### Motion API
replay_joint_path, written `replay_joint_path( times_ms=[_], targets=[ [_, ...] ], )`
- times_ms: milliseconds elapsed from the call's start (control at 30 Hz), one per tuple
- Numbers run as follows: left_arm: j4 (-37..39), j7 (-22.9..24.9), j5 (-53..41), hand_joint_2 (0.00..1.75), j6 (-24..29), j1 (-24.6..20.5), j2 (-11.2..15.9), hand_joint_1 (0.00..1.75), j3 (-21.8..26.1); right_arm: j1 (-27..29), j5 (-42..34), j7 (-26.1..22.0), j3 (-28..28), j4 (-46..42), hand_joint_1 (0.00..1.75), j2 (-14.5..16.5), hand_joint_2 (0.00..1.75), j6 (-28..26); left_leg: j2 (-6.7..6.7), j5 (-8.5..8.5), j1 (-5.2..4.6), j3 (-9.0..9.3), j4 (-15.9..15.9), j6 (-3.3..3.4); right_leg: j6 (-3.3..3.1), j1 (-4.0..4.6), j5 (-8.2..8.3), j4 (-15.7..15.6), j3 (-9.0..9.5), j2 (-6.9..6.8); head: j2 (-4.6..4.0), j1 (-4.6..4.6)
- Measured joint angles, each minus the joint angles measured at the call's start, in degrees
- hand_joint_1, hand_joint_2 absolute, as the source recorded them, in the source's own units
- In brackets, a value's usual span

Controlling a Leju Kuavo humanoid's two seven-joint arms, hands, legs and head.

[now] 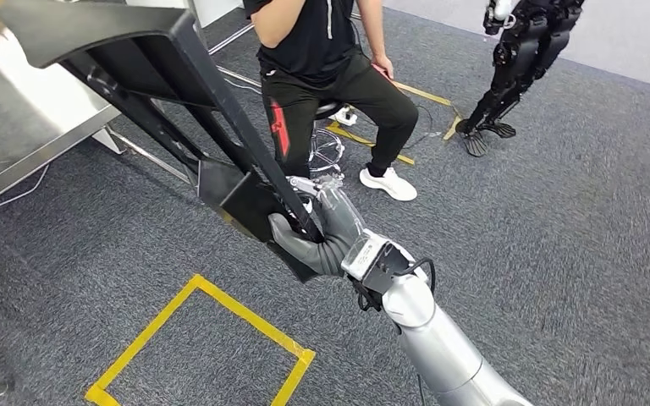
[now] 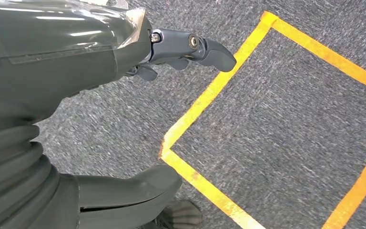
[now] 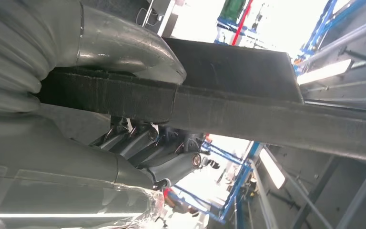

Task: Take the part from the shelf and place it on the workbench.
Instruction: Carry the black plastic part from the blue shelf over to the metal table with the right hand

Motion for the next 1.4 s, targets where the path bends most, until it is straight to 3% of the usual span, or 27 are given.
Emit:
replay_joint_path(
  times_ms=[33, 100, 167, 200, 267, 333, 367, 400, 467, 533, 600, 633, 700, 767, 800, 833, 867, 900, 967, 1033, 1067, 1133, 1200, 1267, 1333, 1367, 1400],
  targets=[
    [0.0, 0.1, -0.2, 1.75, 0.0, -0.3, -0.1, 0.00, 0.0, -0.2, 0.0, 0.0, -0.1, 0.1, 1.75, 0.0, 1.75, 0.0, 0.37, 0.16, -0.21, 0.63, -1.3, 0.29, 0.27, 0.22, -0.14, 0.0, 0.10, -0.44, 0.00, 0.08],
    [0.0, 0.3, -0.4, 1.75, 0.0, -0.6, -0.3, 0.00, 0.0, -0.4, 0.0, 0.0, -0.2, 0.2, 1.75, 0.0, 1.75, 0.0, -0.81, 0.14, -0.48, 0.59, -1.5, 0.95, 0.85, 0.46, -0.36, -0.1, 0.37, -1.35, 0.00, 0.23],
    [0.0, 0.4, -0.5, 1.75, 0.0, -0.7, -0.5, 0.00, 0.0, -0.5, 0.0, 0.0, -0.2, 0.3, 1.75, 0.0, 1.75, 0.1, -1.93, 0.42, -0.33, 0.93, -1.9, 1.80, 1.24, 0.34, -1.32, 1.2, -0.04, -0.15, 0.00, 0.25],
    [0.0, 0.4, -0.5, 1.75, 0.0, -0.8, -0.5, 0.00, 0.0, -0.6, 0.0, 0.0, -0.3, 0.3, 1.75, 0.0, 1.75, 0.1, -2.51, 0.58, -0.18, 1.11, -2.1, 2.24, 1.21, 0.24, -2.44, 3.5, -1.06, 1.25, 0.00, 0.32],
    [-0.1, 0.4, -0.5, 1.75, 0.0, -1.1, -0.7, 0.00, 0.0, -0.5, 0.0, 0.0, -0.4, 0.5, 1.75, -0.2, 1.75, 0.1, -3.81, 0.69, -0.05, 1.12, -2.2, 2.74, 0.85, -0.10, -5.52, 11.2, -4.93, 3.83, 0.00, 0.43],
    [0.0, 0.4, -0.5, 1.75, 0.0, -1.2, -0.8, 0.00, 0.0, -0.5, 0.0, 0.0, -0.4, 0.8, 1.75, -0.5, 1.75, 0.1, -5.37, 0.67, -0.06, 1.06, -2.2, 2.79, 1.13, -0.27, -7.13, 17.1, -8.29, 4.49, 0.00, 0.48],
    [0.0, 0.5, -0.6, 1.75, 0.0, -1.2, -0.8, 0.00, 0.0, -0.4, 0.0, 0.0, -0.4, 0.9, 1.75, -0.6, 1.75, 0.1, -6.13, 0.68, -0.06, 1.07, -2.1, 2.78, 1.59, -0.33, -6.60, 17.0, -8.51, 4.57, 0.00, 0.48],
    [0.0, 0.5, -0.6, 1.75, 0.0, -1.2, -0.9, 0.00, 0.0, -0.4, 0.1, 0.0, -0.4, 0.9, 1.75, -0.6, 1.75, 0.0, -6.90, 0.67, -0.05, 1.10, -2.1, 2.74, 2.17, -0.44, -5.21, 14.6, -7.59, 4.67, 0.00, 0.48],
    [-0.1, 0.8, -0.7, 1.75, 0.0, -1.2, -0.9, 0.00, 0.0, -0.4, 0.3, 0.0, -0.4, 0.9, 1.75, -0.7, 1.75, 0.0, -8.34, 0.56, -0.14, 1.07, -1.8, 2.42, 3.09, -0.82, -1.68, 6.4, -4.01, 5.76, 0.00, 0.47],
    [-0.1, 1.1, -0.9, 1.75, 0.1, -1.2, -0.8, 0.00, 0.0, -0.3, 0.7, 0.1, -0.5, 0.9, 1.75, -0.7, 1.75, -0.1, -9.38, 0.44, -0.27, 0.85, -1.5, 1.80, 2.80, -0.96, 0.18, 1.3, -1.66, 6.63, 0.00, 0.43],
    [-0.1, 1.5, -1.2, 1.75, 0.2, -1.0, -0.7, 0.00, 0.0, -0.2, 1.1, 0.2, -0.7, 0.9, 1.75, -0.7, 1.75, -0.4, -9.99, 0.49, -0.14, 0.64, -1.6, 1.06, 1.79, -0.78, 0.44, 0.8, -1.26, 6.25, 0.00, 0.40],
    [-0.1, 1.6, -1.3, 1.75, 0.1, -0.9, -0.7, 0.00, 0.0, -0.2, 1.3, 0.3, -0.7, 0.8, 1.75, -0.6, 1.75, -0.5, -9.70, 0.38, -0.03, 0.54, -1.5, 0.73, 1.33, -0.86, 0.57, 0.7, -1.16, 5.92, 0.00, 0.39],
    [-0.1, 1.7, -1.6, 1.75, 0.1, -0.9, -0.6, 0.00, 0.0, -0.1, 1.5, 0.5, -0.8, 0.6, 1.75, -0.5, 1.75, -0.6, -7.40, -1.22, 0.01, -0.59, 0.9, 0.20, 0.47, -1.17, 0.77, 0.3, -0.88, 5.13, 0.00, 0.22],
    [-0.1, 1.9, -1.8, 1.75, 0.0, -1.1, -0.6, 0.00, 0.0, 0.2, 1.7, 0.6, -0.9, 0.4, 1.75, -0.4, 1.75, -0.7, -4.66, -4.66, 0.06, -3.83, 7.5, -0.19, -0.12, -1.10, 0.67, 0.2, -0.72, 4.15, 0.00, 0.04],
    [-0.1, 1.9, -1.8, 1.75, 0.0, -1.1, -0.7, 0.00, -0.1, 0.5, 1.8, 0.7, -1.0, 0.4, 1.75, -0.4, 1.75, -0.7, -4.08, -6.15, 0.14, -5.77, 11.2, -0.38, -0.28, -1.01, 0.59, 0.2, -0.69, 3.57, 0.00, 0.04],
    [-0.1, 1.9, -1.9, 1.75, 0.0, -1.1, -0.7, 0.00, -0.1, 0.8, 1.9, 0.8, -1.1, 0.3, 1.75, -0.4, 1.75, -0.7, -3.80, -6.76, 0.21, -7.15, 13.7, -0.52, -0.36, -0.96, 0.51, 0.2, -0.65, 2.97, 0.00, 0.04],
    [-0.1, 2.0, -1.9, 1.75, 0.0, -1.1, -0.7, 0.00, -0.1, 1.1, 2.0, 0.8, -1.2, 0.3, 1.75, -0.4, 1.75, -0.7, -3.60, -6.30, 0.28, -7.53, 14.1, -0.62, -0.41, -0.93, 0.41, 0.2, -0.60, 2.40, 0.00, 0.04],
    [-0.1, 2.0, -1.9, 1.75, 0.0, -1.1, -0.7, 0.00, -0.1, 1.4, 2.0, 0.9, -1.3, 0.3, 1.75, -0.4, 1.75, -0.7, -3.30, -4.89, 0.37, -6.77, 12.4, -0.67, -0.42, -0.93, 0.31, 0.2, -0.51, 1.85, 0.00, 0.04],
    [-0.1, 2.0, -1.9, 1.75, 0.1, -1.1, -0.6, 0.00, -0.1, 1.6, 2.1, 0.9, -1.5, 0.1, 1.75, -0.4, 1.75, -0.7, -1.29, -1.32, 0.40, -2.90, 5.1, -0.56, -0.12, -0.79, -0.05, 0.3, -0.17, 0.92, 0.00, 0.04],
    [-0.1, 2.0, -1.9, 1.75, 0.1, -1.2, -0.6, 0.00, -0.1, 1.7, 2.1, 0.9, -1.6, -0.1, 1.75, -0.4, 1.75, -0.7, 0.43, 0.22, 0.07, -0.12, -0.2, -0.09, 0.48, -0.29, -0.46, 0.3, 0.13, 0.07, 0.00, 0.13],
    [-0.1, 2.0, -1.9, 1.75, 0.1, -1.2, -0.6, 0.00, -0.1, 1.8, 2.1, 0.9, -1.7, -0.2, 1.75, -0.4, 1.75, -0.7, 0.56, 0.16, -0.18, 0.24, -1.0, 0.17, 0.77, -0.02, -0.60, 0.2, 0.24, -0.41, 0.00, 0.21],
    [-0.1, 2.0, -1.9, 1.75, 0.2, -1.1, -0.6, 0.00, -0.1, 1.8, 2.1, 0.9, -1.7, -0.4, 1.75, -0.4, 1.75, -0.7, -0.82, 0.25, -0.33, 0.28, -1.4, 0.91, 1.37, 0.15, -0.91, 0.2, 0.44, -1.20, 0.00, 0.33],
    [-0.1, 2.0, -1.9, 1.75, 0.2, -1.0, -0.7, 0.00, -0.1, 1.9, 2.2, 1.0, -1.8, -0.6, 1.75, -0.4, 1.75, -0.7, -2.09, 0.55, -0.14, 0.60, -1.8, 1.84, 1.65, -0.03, -2.30, 2.3, -0.32, 0.62, 0.00, 0.38],
    [-0.2, 2.0, -1.9, 1.75, 0.3, -1.1, -0.7, 0.00, 0.0, 2.1, 2.2, 1.0, -2.0, -0.7, 1.75, -0.5, 1.75, -0.7, -3.39, 0.73, -0.02, 0.74, -2.0, 2.47, 1.29, -0.32, -5.23, 9.0, -3.50, 3.45, 0.00, 0.50],
    [-0.2, 2.0, -1.9, 1.75, 0.3, -1.0, -0.7, 0.00, 0.0, 2.4, 2.2, 1.0, -2.1, -0.7, 1.75, -0.7, 1.75, -0.7, -4.93, 0.75, -0.04, 0.73, -2.0, 2.61, 1.28, -0.40, -7.42, 16.1, -7.40, 4.35, 0.00, 0.57],
    [-0.2, 2.1, -1.9, 1.75, 0.3, -0.9, -0.8, 0.00, 0.0, 2.6, 2.2, 1.0, -2.2, -0.7, 1.75, -0.7, 1.75, -0.6, -5.73, 0.76, -0.05, 0.74, -2.0, 2.61, 1.60, -0.39, -7.31, 17.2, -8.24, 4.47, 0.00, 0.57],
    [-0.1, 2.1, -1.9, 1.75, 0.3, -0.8, -0.8, 0.00, 0.0, 2.7, 2.2, 1.0, -2.2, -0.8, 1.75, -0.8, 1.75, -0.6, -6.51, 0.76, -0.06, 0.77, -2.0, 2.59, 2.06, -0.40, -6.26, 15.9, -7.91, 4.61, 0.00, 0.57]
  ],
)
